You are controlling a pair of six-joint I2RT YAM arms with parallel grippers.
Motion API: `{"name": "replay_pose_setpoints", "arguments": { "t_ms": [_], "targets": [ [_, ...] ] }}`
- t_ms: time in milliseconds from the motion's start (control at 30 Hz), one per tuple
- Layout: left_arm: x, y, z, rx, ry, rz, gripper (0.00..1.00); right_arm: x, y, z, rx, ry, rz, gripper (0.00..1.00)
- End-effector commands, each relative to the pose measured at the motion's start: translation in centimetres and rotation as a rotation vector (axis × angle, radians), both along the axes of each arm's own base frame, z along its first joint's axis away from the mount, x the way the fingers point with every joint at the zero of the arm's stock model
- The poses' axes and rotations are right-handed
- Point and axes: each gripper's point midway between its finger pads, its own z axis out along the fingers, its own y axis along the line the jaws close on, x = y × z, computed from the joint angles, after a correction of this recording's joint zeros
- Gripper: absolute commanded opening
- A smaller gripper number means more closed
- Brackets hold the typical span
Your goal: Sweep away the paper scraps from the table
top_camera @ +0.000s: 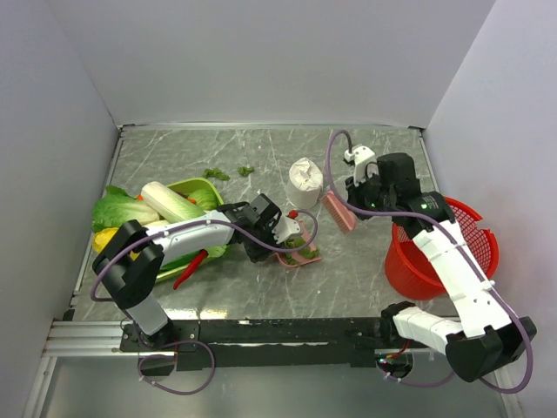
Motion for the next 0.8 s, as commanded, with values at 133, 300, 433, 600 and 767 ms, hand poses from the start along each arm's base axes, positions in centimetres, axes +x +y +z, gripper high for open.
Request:
{"name": "replay_pose_setpoints", "arguments": {
  "t_ms": [133, 300, 433, 600, 767],
  "targets": [
    [-0.1, -1.1, -0.4, -0.04, 0.03, 0.0, 0.38, 2.7, -0.9, 6.3, 0.045, -0.165, -0.048, 0.0],
    [0.1, -1.5, -0.5, -0.05, 0.036, 0.002, 0.29, 2.5, -1.8, 9.7, 0.024, -0.245, -0.046, 0.0],
    [0.6, -1.6, -0.4, -0.052, 0.011, 0.015, 0.39, 2.1, -3.3, 12.0, -0.041, -0.333, -0.05, 0.0],
    [0.9, -1.8, 0.0, -0.075, -0.019, 0.014, 0.43, 1.9, -5.7, 13.0, -0.092, -0.349, -0.115, 0.0],
    [0.5, -3.0, 0.7, -0.136, 0.017, 0.033, 0.27, 1.4, -7.2, 13.7, -0.081, -0.387, -0.165, 0.0]
  ]
}}
